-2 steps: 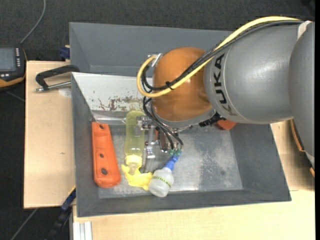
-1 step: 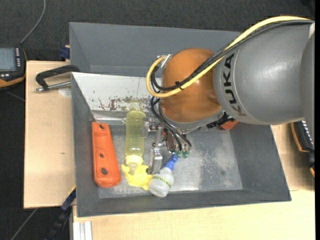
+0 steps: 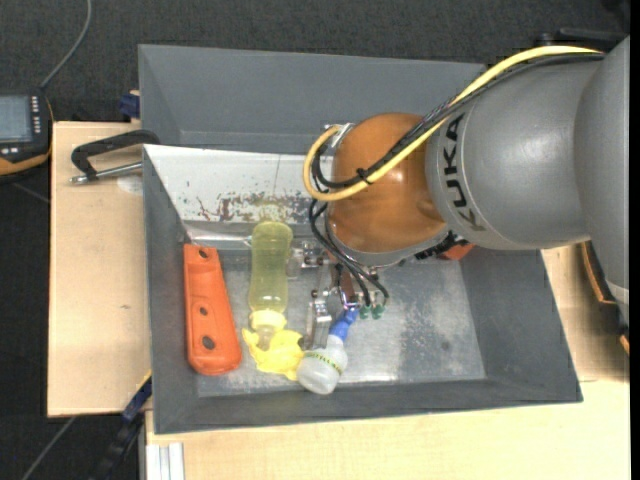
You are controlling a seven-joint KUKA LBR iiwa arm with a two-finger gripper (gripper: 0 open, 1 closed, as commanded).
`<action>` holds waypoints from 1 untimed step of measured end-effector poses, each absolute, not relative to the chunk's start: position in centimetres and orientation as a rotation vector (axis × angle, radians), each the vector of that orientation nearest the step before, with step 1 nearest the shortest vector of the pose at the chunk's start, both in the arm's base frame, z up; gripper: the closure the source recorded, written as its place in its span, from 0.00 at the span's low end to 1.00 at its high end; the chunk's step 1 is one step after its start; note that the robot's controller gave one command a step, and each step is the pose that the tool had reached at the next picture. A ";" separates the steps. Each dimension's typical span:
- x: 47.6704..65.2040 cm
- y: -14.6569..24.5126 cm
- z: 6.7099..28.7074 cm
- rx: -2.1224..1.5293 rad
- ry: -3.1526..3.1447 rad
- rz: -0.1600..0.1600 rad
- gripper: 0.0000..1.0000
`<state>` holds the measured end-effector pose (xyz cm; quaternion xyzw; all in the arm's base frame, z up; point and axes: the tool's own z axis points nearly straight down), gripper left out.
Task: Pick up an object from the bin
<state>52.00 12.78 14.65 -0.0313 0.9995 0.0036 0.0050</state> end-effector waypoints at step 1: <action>50.8 12.3 8.5 -0.093 3.135 0.001 0.00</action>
Offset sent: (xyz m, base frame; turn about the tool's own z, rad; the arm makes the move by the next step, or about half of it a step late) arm -0.0263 -0.0601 -0.0765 -0.0211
